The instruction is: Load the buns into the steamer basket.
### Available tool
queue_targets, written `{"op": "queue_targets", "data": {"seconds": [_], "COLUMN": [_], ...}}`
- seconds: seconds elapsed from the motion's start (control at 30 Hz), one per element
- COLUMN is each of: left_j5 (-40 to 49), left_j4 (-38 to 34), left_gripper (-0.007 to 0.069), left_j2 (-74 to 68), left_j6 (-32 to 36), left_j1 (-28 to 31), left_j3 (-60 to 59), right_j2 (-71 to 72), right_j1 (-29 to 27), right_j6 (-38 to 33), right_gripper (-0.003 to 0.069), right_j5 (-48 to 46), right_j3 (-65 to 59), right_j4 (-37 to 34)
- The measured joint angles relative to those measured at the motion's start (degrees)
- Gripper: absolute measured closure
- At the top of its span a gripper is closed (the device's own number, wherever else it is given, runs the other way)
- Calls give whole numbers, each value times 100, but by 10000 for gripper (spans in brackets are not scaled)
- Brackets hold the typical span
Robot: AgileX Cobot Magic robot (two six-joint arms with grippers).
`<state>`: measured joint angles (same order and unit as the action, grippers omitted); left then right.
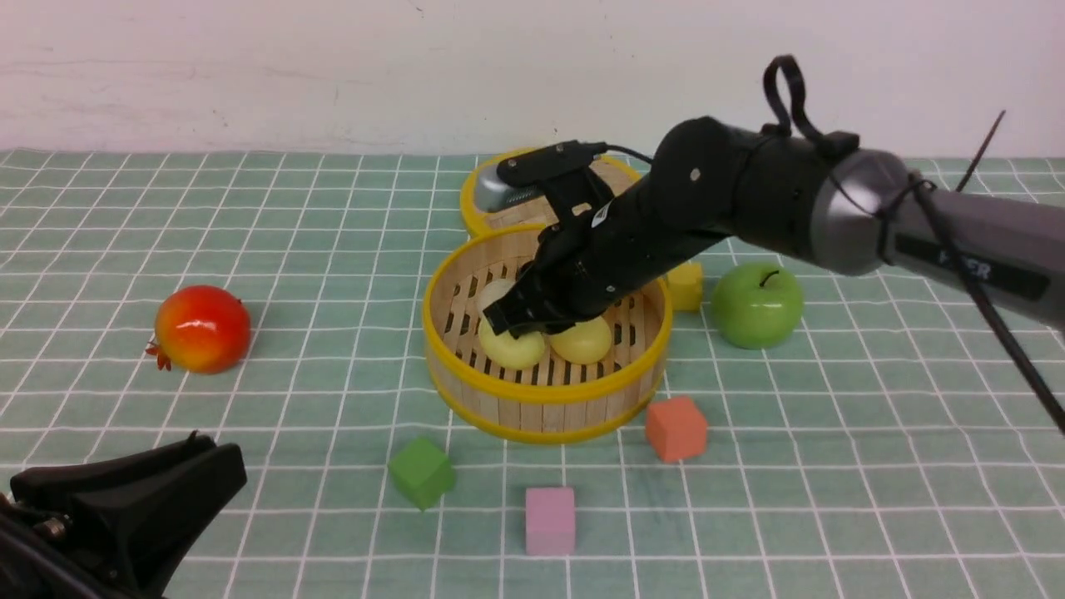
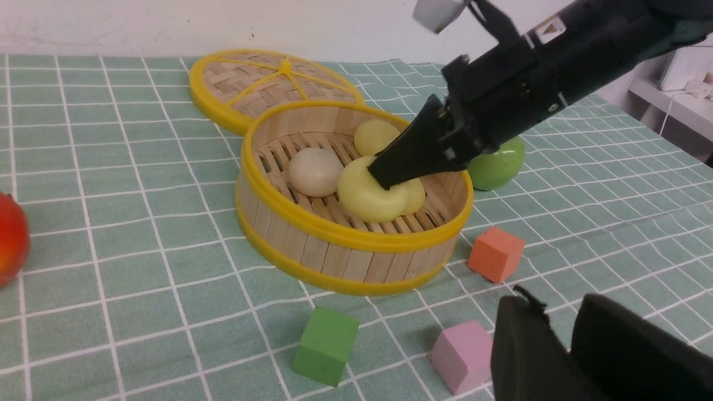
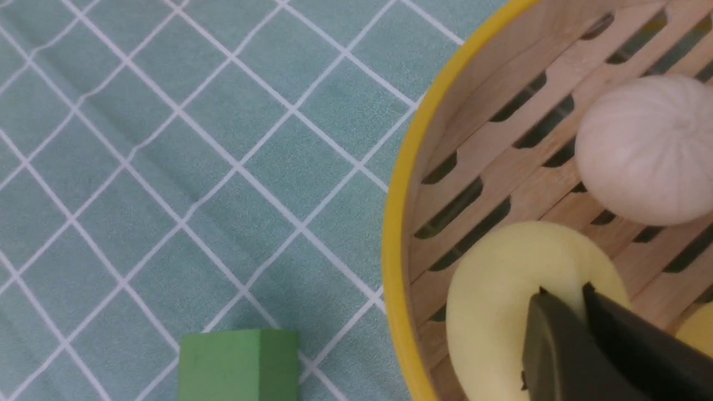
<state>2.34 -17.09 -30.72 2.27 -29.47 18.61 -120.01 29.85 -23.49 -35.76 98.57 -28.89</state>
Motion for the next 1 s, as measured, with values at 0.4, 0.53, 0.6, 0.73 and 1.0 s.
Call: {"op": "queue_targets", "data": {"seconds": [0.4,0.53,0.6,0.73,1.0], "left_j5": [0,0,0,0,0], "left_j4": [0,0,0,0,0], "left_gripper": [478,476,475,473,466], "left_j2": [0,0,0,0,0], "left_j6": [0,0,0,0,0], "left_j1": [0,0,0,0,0], "left_j3": [0,0,0,0,0], "right_j2": [-179,-197,-197,-197,769], "right_j1": [0,0,0,0,0], "right_j6": [-25,-50,-63,-76,-82], "right_gripper": [536,440,386,290,270], "right_j5": [282,282,284,321,-503], "right_j3": [6,6,6,6,6], "right_j4": [183,196,196,196,233]}}
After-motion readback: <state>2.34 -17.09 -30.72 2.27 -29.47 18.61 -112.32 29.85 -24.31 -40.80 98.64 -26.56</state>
